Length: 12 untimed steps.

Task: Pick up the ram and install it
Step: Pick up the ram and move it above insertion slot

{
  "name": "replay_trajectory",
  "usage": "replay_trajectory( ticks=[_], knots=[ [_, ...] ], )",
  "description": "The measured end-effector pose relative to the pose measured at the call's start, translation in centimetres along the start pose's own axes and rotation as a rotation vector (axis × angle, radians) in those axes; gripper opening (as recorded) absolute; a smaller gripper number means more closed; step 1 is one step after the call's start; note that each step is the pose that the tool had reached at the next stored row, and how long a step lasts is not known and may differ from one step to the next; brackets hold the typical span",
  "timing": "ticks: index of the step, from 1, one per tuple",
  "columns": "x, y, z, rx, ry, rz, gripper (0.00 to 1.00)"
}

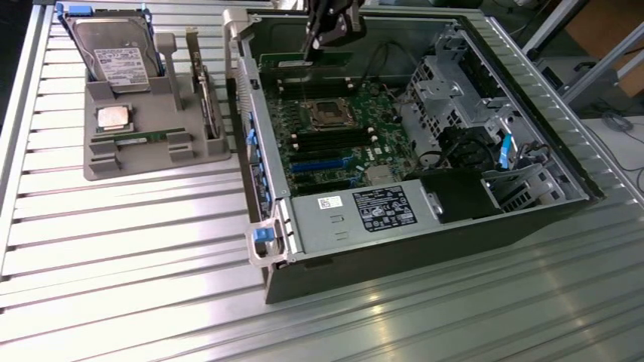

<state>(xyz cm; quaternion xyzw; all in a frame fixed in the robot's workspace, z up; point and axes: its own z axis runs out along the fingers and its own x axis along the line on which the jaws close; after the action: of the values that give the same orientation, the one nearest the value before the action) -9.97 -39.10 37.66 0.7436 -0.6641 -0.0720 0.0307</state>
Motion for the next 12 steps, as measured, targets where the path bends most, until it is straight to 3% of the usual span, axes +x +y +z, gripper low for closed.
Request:
replay_trajectory(
  ticks=[3,7,9,12],
  knots=[
    [0.2,-1.52,-0.21,-0.0087,-0.0032,0.000,0.13],
    [0.5,-4.17,-0.46,-0.0249,-0.0059,0.001,0.13],
    [0.6,-4.97,-0.49,-0.0305,-0.0067,0.001,0.13],
    [0.8,-7.12,-0.37,-0.0461,-0.0084,0.002,0.13]
  ],
)
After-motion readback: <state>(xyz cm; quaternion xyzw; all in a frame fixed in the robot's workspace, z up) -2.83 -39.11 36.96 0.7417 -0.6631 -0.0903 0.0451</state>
